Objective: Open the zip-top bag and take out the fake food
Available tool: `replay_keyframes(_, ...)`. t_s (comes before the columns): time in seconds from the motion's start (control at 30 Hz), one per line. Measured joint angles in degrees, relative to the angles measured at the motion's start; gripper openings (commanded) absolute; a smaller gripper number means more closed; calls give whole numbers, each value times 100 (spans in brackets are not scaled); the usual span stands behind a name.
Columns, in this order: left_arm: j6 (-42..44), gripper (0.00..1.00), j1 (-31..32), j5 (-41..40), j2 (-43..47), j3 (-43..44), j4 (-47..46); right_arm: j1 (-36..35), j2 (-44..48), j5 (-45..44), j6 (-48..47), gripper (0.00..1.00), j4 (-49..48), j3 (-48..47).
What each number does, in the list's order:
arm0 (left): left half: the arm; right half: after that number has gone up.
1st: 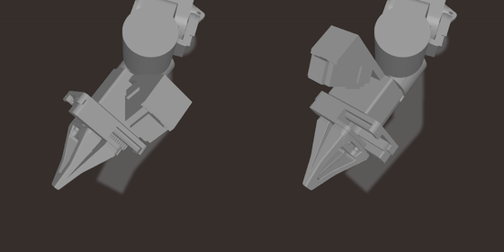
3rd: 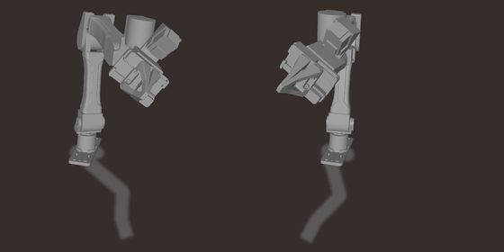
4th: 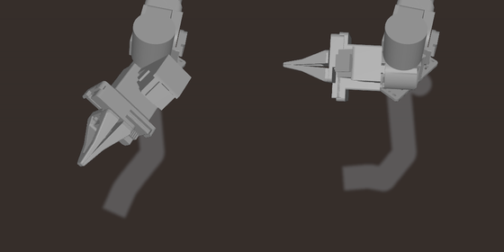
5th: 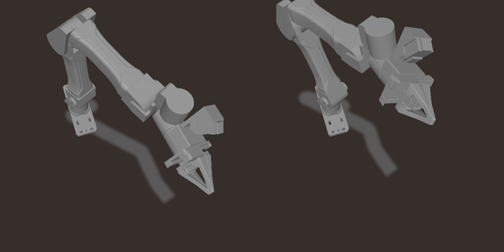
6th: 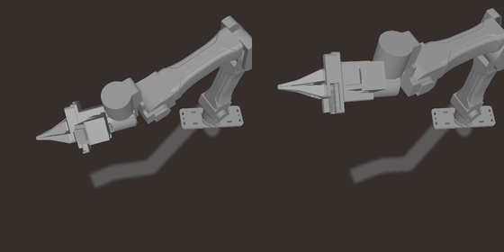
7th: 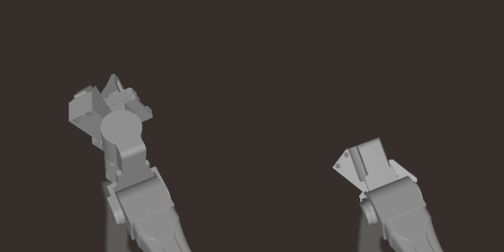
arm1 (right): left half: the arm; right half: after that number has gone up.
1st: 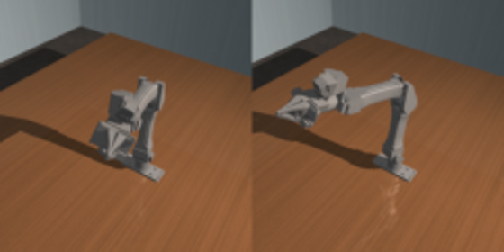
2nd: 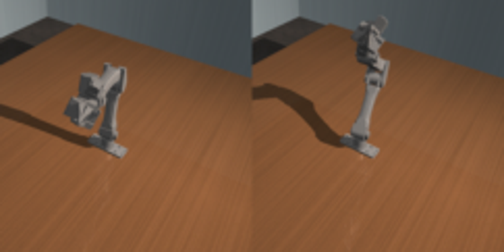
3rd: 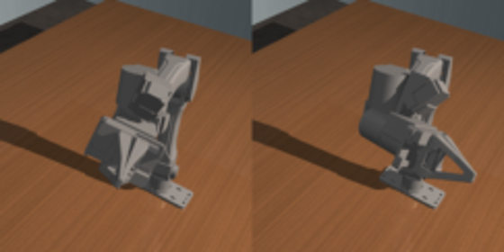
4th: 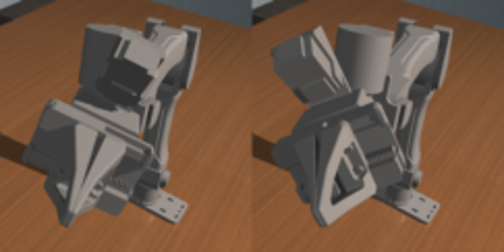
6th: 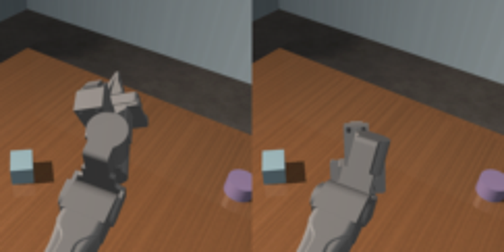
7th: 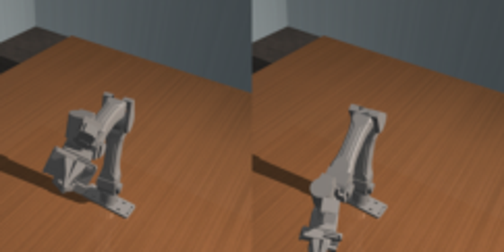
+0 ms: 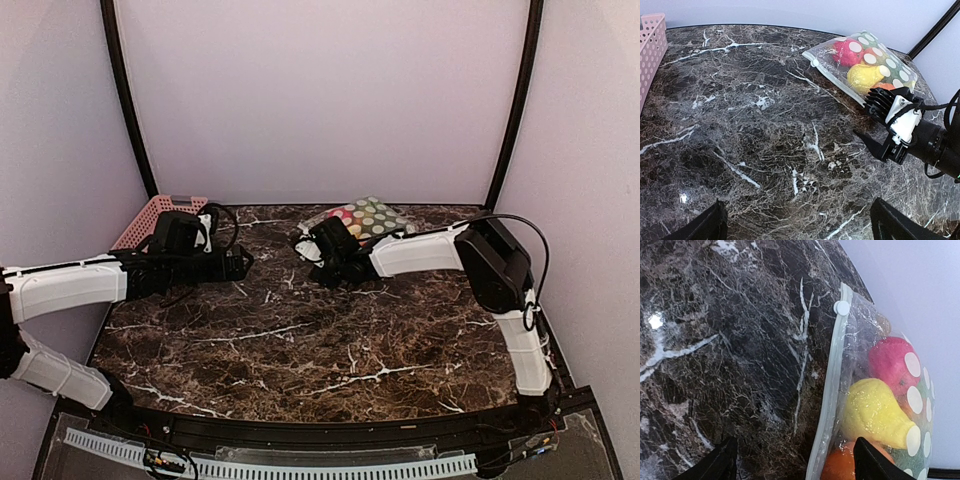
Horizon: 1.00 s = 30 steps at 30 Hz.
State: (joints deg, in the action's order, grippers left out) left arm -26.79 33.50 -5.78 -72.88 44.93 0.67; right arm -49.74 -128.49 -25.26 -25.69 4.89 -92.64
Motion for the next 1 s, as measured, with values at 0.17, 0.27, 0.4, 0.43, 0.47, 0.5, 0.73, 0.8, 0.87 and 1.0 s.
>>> replay_keyframes(0.17,-2,99,0,0,94,-120,2,-13,-372,-433,-236,70,35,-321)
replay_keyframes(0.27,0,99,-2,-2,138,-129,2,-13,-551,-750,-391,63,20,-442)
replay_keyframes(0.4,0,99,-2,-9,190,-142,0,-13,-789,-1143,-586,51,-37,-638)
replay_keyframes(0.43,0,99,-2,-11,195,-149,0,-9,-833,-1241,-632,47,-42,-682)
replay_keyframes(0.47,0,99,-2,-17,199,-155,2,-9,-861,-1303,-684,45,-50,-704)
replay_keyframes(0.5,0,99,-4,-24,205,-160,2,-4,-885,-1386,-697,42,-52,-719)
replay_keyframes(0.73,0,99,-48,-24,243,-192,0,26,-881,-1665,-831,8,-120,-708)
replay_keyframes(0.8,0,99,-57,-24,243,-192,-2,28,-841,-1672,-863,0,-140,-658)
replay_keyframes(0.87,0,99,-59,-28,243,-192,-2,35,-765,-1646,-848,0,-125,-566)
replay_keyframes(1.0,-15,99,-59,-72,245,-192,-4,57,-487,-1497,-789,0,-46,-372)
